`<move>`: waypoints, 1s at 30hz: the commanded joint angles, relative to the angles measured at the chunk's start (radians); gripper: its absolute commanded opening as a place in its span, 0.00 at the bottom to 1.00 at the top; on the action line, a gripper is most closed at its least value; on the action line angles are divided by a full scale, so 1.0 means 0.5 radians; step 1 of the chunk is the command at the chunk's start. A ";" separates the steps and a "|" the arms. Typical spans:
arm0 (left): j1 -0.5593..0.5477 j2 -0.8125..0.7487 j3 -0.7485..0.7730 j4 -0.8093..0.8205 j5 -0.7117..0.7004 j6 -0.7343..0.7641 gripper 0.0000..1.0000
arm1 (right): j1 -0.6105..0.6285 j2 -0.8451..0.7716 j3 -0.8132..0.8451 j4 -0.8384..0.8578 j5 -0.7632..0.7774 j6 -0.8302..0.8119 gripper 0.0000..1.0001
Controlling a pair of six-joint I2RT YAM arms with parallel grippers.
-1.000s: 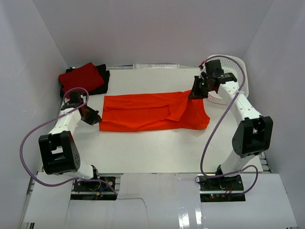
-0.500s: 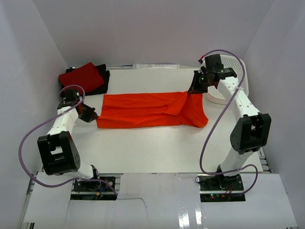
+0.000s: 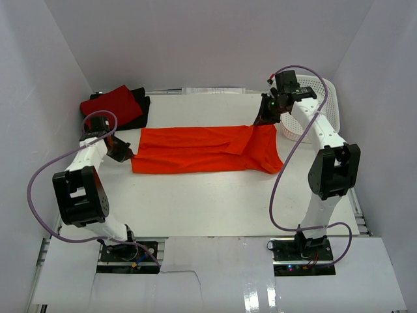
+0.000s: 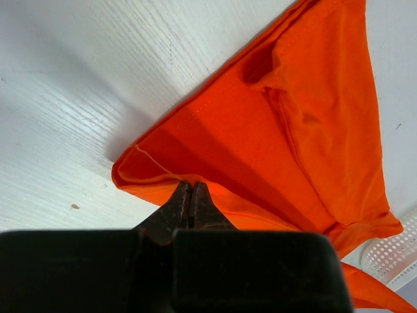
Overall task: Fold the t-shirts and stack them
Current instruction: Fold the other side of the tshirt into a rectangle
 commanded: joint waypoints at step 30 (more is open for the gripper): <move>-0.039 0.338 0.421 0.106 0.093 0.132 0.00 | -0.029 0.245 0.403 -0.064 -0.020 -0.041 0.08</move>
